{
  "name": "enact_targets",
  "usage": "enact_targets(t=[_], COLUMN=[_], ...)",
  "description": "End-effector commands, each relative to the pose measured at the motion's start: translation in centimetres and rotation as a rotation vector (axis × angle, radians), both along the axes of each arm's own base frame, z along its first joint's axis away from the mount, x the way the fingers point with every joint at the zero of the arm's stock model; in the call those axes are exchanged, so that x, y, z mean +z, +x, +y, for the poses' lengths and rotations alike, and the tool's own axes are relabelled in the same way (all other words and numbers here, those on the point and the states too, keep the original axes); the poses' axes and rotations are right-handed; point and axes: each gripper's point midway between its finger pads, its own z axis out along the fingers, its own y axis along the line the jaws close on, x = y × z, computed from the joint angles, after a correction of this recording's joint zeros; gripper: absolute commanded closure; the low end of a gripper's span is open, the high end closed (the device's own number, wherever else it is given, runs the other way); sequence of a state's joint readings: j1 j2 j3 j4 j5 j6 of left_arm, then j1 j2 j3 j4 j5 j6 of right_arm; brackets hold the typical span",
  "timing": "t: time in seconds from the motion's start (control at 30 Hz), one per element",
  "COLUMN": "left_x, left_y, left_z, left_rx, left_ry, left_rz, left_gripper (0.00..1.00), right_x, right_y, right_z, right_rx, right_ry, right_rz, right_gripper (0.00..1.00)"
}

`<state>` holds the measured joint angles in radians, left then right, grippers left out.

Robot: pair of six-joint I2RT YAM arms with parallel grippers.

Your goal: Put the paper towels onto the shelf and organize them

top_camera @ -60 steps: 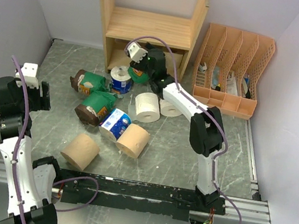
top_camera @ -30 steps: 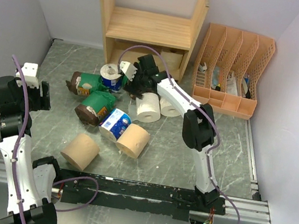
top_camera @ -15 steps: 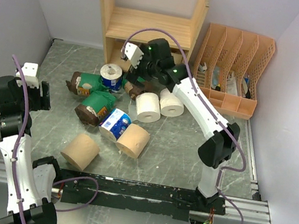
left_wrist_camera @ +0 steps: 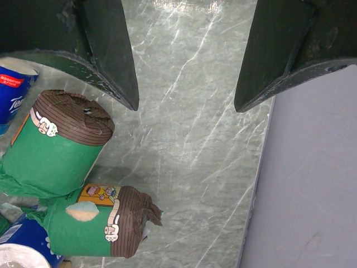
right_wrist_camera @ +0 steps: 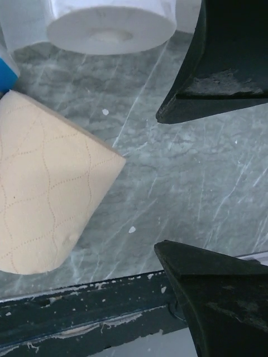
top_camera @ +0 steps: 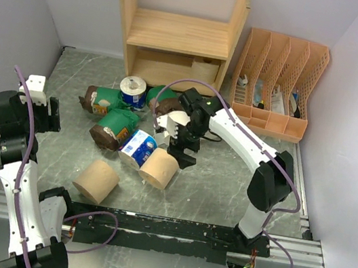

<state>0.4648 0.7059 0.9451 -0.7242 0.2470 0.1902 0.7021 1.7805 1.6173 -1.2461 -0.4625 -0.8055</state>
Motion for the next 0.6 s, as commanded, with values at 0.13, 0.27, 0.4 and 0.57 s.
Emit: enact_targets(t=[0.13, 0.27, 0.4, 0.57], left_x=[0.6, 0.7, 0.7, 0.8], left_y=[0.3, 0.3, 0.2, 0.2], left_z=[0.1, 0.0, 0.0, 0.0], left_rx=[0.0, -0.003, -0.004, -0.005], left_ry=[0.009, 0.011, 0.01, 0.013], left_rz=[-0.032, -0.036, -0.037, -0.042], left_gripper=[0.2, 0.2, 0.2, 0.2], right_x=[0.3, -1.1, -2.0, -2.5], right_y=[-1.5, -0.5, 0.6, 1.5], right_z=[1.7, 3.0, 3.9, 4.4], right_rx=[0.049, 0.033, 0.013, 0.001], right_ry=[0.093, 0.104, 0.107, 0.111], right_rz=[0.102, 0.128, 0.113, 0.099], right_gripper=[0.17, 0.19, 0.19, 0.22])
